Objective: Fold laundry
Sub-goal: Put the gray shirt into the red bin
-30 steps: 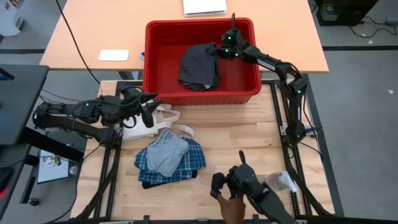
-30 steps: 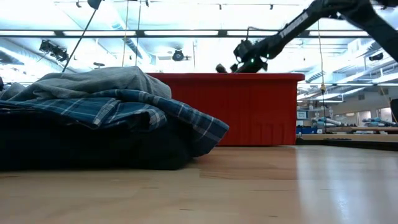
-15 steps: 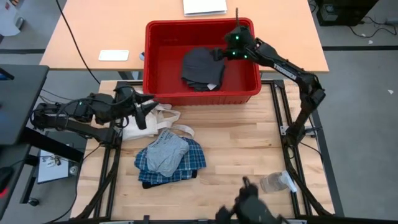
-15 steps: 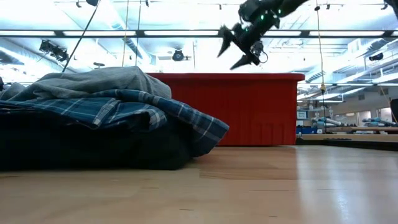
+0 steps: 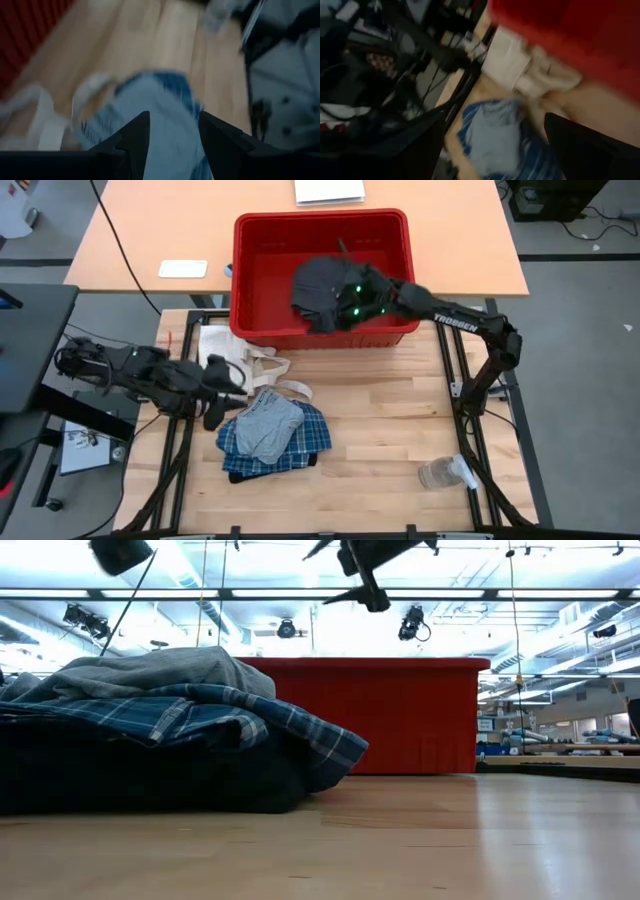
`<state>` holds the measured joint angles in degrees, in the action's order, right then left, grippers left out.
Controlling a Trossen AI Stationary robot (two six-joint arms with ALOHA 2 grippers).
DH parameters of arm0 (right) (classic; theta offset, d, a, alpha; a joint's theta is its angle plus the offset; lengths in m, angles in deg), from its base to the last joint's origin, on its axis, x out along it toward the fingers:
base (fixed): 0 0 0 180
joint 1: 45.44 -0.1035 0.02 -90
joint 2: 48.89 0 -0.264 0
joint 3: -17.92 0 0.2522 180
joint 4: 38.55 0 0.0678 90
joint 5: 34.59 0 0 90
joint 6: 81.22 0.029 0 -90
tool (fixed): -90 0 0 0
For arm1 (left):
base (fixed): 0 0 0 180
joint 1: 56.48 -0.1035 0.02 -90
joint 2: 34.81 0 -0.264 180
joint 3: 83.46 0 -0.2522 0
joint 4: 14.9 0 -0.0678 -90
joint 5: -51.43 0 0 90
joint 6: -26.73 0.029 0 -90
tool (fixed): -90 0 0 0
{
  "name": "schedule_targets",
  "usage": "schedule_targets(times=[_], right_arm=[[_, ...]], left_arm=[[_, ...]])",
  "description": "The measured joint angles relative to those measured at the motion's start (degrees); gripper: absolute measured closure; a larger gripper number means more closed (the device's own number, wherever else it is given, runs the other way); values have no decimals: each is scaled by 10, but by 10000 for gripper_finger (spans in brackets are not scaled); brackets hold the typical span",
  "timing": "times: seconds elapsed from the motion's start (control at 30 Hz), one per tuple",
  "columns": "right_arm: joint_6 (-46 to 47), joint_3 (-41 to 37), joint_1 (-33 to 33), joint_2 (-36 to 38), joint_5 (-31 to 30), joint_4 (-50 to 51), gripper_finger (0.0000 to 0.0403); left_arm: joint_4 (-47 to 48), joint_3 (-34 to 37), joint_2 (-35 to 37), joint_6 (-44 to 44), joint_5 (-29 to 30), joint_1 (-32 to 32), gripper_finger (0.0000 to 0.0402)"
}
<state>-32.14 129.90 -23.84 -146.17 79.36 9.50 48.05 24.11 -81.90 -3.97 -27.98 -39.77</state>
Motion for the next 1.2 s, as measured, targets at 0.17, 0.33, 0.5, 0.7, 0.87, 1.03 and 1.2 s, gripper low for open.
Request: schedule_targets(times=[0.17, 0.33, 0.5, 0.7, 0.87, 1.03, 1.2], right_arm=[[43, -1, -69, -1, -3, 0, 58], [45, -1, -145, -5, -115, 0, 58], [94, -18, -215, -19, -175, -15, 58], [262, -124, -310, -19, -242, -144, 58], [420, -206, -368, -36, -358, -291, 58], [502, -222, -384, -75, -397, -336, 58], [505, -189, -388, -132, -396, -362, 58]], left_arm=[[89, 0, -19, -38, 1, 50, 228], [108, 4, -32, -27, 32, 88, 228], [2, 84, -27, -12, 39, 140, 228], [-175, 219, -25, -25, 92, 216, 228], [-175, 249, -24, -90, 132, 221, 228], [-155, 249, -24, -92, 134, 207, 228], [-121, 256, -29, -78, 154, 172, 228]])
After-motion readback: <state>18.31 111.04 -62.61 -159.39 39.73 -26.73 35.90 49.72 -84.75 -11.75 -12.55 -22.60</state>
